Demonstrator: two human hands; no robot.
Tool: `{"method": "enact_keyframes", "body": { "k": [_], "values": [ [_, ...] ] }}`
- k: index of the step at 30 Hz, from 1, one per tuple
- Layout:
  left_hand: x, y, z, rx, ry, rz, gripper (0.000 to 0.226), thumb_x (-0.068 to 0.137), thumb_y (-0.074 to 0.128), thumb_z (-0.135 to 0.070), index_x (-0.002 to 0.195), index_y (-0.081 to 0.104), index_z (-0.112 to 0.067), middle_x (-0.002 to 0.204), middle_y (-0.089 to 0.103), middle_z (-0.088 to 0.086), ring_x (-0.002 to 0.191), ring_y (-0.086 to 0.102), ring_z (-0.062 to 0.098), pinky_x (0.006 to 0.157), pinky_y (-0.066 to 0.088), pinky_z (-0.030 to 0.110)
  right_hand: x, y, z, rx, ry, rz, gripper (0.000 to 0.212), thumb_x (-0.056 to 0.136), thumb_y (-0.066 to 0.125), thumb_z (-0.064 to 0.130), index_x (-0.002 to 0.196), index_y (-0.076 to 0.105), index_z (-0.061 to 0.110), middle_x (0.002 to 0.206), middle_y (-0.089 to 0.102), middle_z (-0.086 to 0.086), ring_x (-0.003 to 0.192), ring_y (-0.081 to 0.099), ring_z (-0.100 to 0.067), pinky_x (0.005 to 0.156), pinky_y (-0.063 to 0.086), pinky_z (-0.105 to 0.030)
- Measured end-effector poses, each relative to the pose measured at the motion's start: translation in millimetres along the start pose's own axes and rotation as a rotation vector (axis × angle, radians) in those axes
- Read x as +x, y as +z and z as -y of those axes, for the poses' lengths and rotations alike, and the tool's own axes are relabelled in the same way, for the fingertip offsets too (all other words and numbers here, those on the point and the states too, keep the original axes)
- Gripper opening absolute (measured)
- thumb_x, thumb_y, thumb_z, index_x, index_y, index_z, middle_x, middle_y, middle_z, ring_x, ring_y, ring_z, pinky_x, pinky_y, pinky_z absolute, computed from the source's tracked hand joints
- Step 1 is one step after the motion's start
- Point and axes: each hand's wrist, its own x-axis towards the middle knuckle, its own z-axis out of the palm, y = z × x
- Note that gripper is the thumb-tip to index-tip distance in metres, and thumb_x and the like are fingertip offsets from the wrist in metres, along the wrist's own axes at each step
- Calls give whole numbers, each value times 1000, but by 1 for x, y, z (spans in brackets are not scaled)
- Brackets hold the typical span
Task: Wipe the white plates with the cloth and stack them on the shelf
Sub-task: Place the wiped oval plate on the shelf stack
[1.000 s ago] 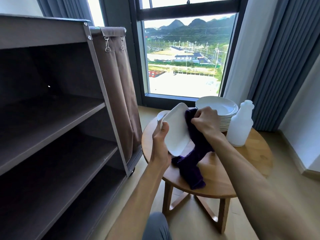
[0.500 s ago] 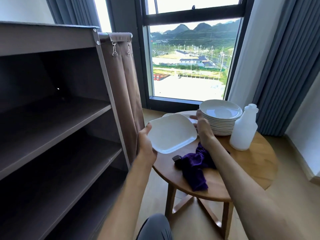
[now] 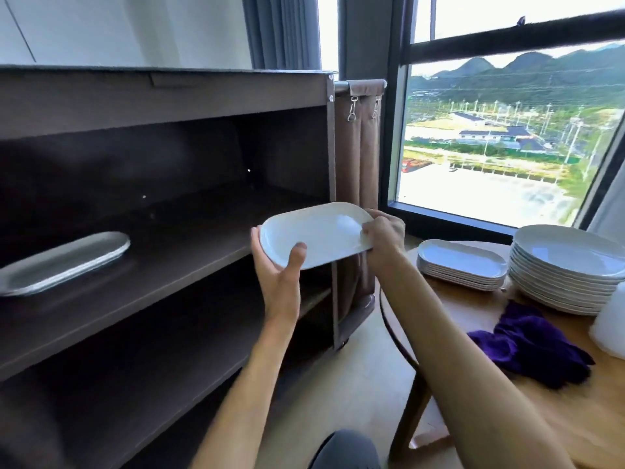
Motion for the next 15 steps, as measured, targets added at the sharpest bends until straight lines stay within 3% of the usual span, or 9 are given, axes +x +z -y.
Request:
{"method": "enact_keyframes", "body": {
  "k": [2,6,9,11,15],
  "values": [
    [9,-32,-4,74,51,-29,113,69,78,-55,160,18,-26,156,33,-16,125,40,-24,93,42,1,-4,32,-4,38,57,44,35,89,44,-11,109,69,3,88,63,-4,75,57,-14,64,51,-25],
    [31,-91,-18,213,90,-34,128,61,89,-63,162,20,-23,161,35,-6,142,44,5,108,45,18,-18,90,-14,106,166,110,24,92,45,-6,102,61,8,94,61,-8,73,56,-17,62,48,-27],
    [43,-123,-36,341,154,-106,123,71,86,-53,164,10,-27,166,26,-6,148,34,6,121,36,31,-34,129,-20,165,230,219,15,93,50,-3,95,59,9,93,59,-8,76,57,-19,63,49,-28],
    [51,-143,-48,406,204,-176,118,74,86,-41,164,11,-26,166,26,-4,149,31,6,121,33,28,-47,155,-26,195,254,337,4,94,57,6,96,59,9,99,63,-8,86,62,-21,74,56,-32],
    [63,-186,-69,527,228,-303,116,75,91,-35,163,15,-28,165,31,1,151,30,11,121,35,31,-72,204,-40,202,262,496,12,90,67,22,101,65,17,112,66,-5,110,64,-26,99,55,-44]
  ]
}}
